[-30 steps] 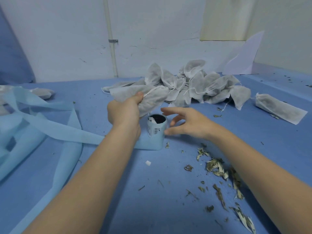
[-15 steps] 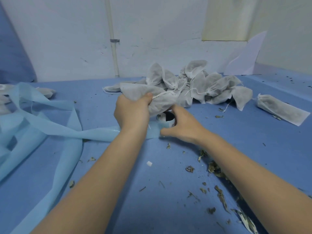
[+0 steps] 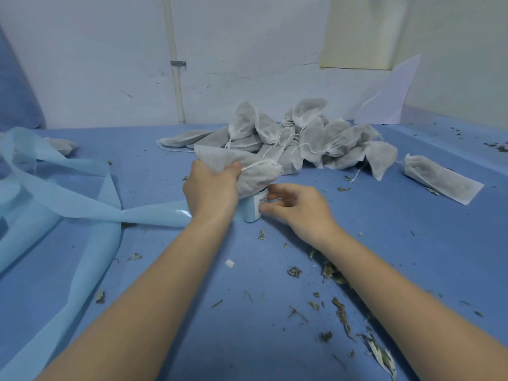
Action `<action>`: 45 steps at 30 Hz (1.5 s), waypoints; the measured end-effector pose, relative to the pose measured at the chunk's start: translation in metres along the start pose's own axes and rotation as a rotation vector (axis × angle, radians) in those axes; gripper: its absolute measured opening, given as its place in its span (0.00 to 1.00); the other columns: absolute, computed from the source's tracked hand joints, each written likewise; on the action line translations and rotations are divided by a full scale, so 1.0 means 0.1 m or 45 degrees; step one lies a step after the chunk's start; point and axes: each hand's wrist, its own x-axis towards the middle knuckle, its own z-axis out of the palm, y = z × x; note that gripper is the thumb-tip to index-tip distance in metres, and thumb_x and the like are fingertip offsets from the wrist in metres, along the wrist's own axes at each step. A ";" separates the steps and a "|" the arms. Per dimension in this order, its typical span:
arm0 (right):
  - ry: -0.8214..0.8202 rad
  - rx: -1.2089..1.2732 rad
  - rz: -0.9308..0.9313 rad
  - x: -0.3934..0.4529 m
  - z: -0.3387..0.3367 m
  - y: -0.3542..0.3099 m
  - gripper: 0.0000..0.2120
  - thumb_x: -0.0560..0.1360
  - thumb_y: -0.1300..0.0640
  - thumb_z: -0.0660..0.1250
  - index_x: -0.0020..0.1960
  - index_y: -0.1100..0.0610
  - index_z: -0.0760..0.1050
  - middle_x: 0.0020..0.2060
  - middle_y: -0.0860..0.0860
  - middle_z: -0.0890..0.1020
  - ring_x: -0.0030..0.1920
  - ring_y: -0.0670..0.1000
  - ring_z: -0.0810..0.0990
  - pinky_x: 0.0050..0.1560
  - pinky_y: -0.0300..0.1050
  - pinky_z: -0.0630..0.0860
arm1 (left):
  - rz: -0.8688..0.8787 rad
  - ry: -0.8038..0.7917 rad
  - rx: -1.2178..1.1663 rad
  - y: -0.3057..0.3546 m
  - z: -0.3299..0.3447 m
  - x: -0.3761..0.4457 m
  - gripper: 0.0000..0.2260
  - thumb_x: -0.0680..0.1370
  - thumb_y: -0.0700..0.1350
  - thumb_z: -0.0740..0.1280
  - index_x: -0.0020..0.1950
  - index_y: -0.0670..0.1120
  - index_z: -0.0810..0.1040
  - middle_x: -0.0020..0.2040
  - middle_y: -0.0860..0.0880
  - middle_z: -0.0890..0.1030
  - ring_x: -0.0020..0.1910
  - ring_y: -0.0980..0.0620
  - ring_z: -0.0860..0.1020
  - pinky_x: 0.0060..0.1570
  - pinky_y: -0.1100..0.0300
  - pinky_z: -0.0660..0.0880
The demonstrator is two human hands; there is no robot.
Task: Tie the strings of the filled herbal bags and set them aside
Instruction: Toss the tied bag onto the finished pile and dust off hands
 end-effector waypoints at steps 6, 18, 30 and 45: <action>0.167 -0.050 -0.044 0.04 0.04 0.01 0.12 0.67 0.56 0.78 0.50 0.54 0.84 0.33 0.37 0.78 0.37 0.31 0.76 0.41 0.21 0.69 | -0.033 -0.028 -0.007 0.00 -0.02 0.03 0.18 0.73 0.51 0.70 0.58 0.42 0.75 0.56 0.45 0.78 0.59 0.44 0.73 0.50 0.56 0.69; 0.236 -0.106 -0.033 0.01 0.06 -0.04 0.11 0.66 0.53 0.78 0.32 0.49 0.76 0.30 0.40 0.79 0.31 0.34 0.76 0.36 0.24 0.69 | -0.009 -0.010 0.051 0.00 0.00 0.00 0.19 0.74 0.52 0.69 0.58 0.40 0.74 0.56 0.45 0.79 0.57 0.44 0.74 0.47 0.59 0.65; -0.220 -0.215 -0.107 -0.21 -0.07 -0.20 0.08 0.62 0.48 0.80 0.35 0.47 0.82 0.45 0.38 0.78 0.51 0.40 0.77 0.52 0.33 0.71 | -0.013 -0.032 0.002 0.01 -0.02 -0.01 0.18 0.74 0.51 0.69 0.58 0.41 0.75 0.55 0.46 0.79 0.55 0.45 0.75 0.46 0.59 0.67; 0.176 -0.217 -0.453 -0.21 -0.47 -0.46 0.09 0.66 0.51 0.77 0.37 0.45 0.76 0.61 0.44 0.72 0.62 0.50 0.67 0.62 0.36 0.64 | 0.247 -0.525 -0.203 0.14 -0.11 -0.20 0.14 0.67 0.43 0.77 0.50 0.47 0.79 0.47 0.51 0.83 0.47 0.52 0.80 0.50 0.54 0.76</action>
